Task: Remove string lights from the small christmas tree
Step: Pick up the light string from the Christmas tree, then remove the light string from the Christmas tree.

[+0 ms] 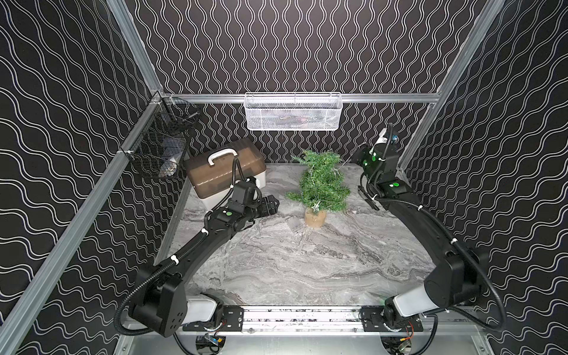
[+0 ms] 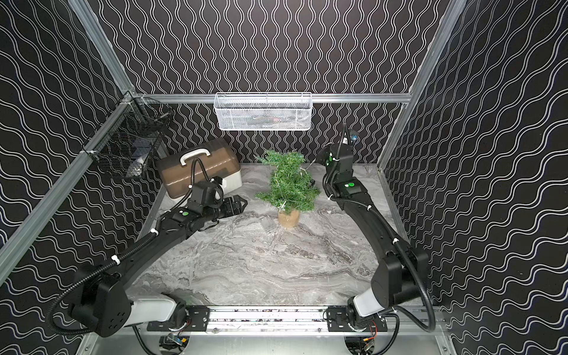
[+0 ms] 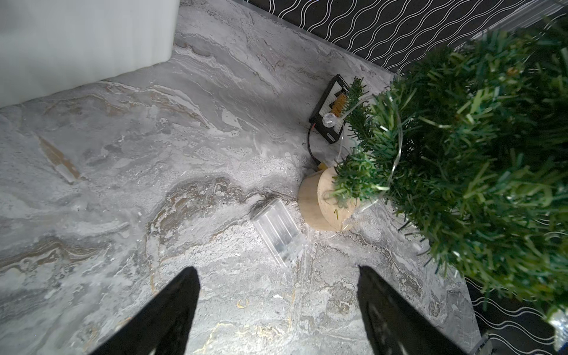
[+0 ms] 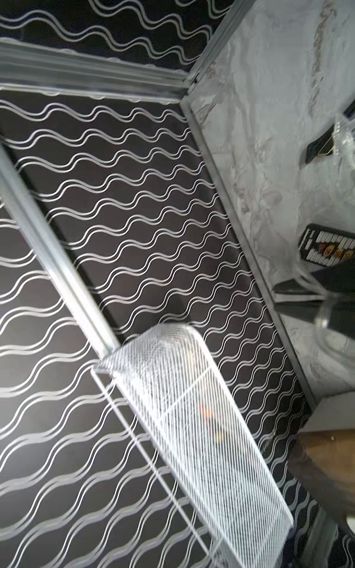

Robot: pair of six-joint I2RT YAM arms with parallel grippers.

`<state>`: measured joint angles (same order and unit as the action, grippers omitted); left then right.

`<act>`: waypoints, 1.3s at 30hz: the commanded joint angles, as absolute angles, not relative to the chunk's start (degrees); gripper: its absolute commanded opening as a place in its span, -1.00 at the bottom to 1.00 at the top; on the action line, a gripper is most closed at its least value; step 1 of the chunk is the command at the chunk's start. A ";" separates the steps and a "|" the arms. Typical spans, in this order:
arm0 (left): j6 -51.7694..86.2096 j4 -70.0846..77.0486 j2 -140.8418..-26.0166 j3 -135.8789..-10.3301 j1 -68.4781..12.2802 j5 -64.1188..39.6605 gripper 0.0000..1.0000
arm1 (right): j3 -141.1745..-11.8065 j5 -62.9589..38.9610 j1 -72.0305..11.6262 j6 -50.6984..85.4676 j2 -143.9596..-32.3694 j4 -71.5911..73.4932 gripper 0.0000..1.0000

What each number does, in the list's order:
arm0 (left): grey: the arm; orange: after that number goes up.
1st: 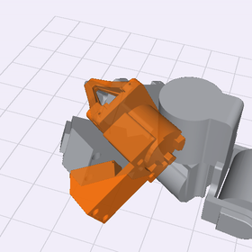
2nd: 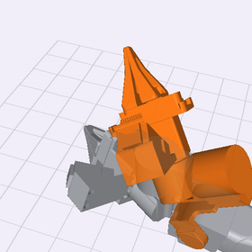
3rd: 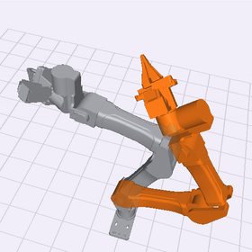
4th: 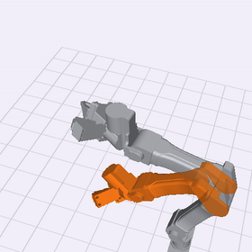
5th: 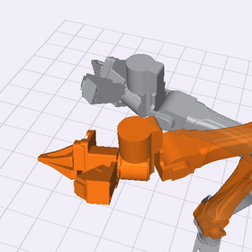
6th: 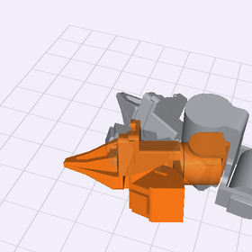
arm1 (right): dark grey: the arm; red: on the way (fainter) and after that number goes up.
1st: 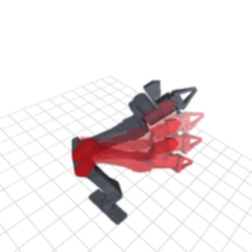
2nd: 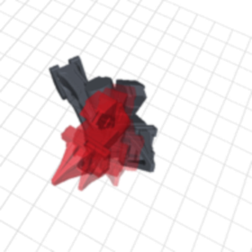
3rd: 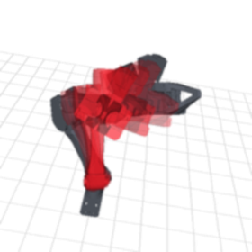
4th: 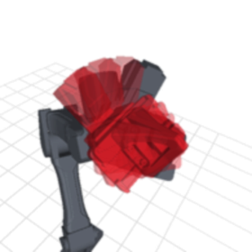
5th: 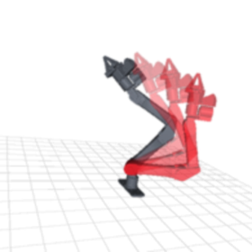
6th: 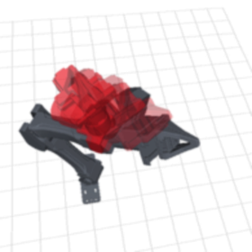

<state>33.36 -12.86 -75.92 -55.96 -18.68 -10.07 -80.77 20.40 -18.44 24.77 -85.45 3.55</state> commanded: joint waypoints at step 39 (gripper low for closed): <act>36.79 -7.22 -66.56 -49.64 -21.41 -19.93 0.67 | -39.03 3.99 -33.71 34.24 -40.28 -17.14 -1.00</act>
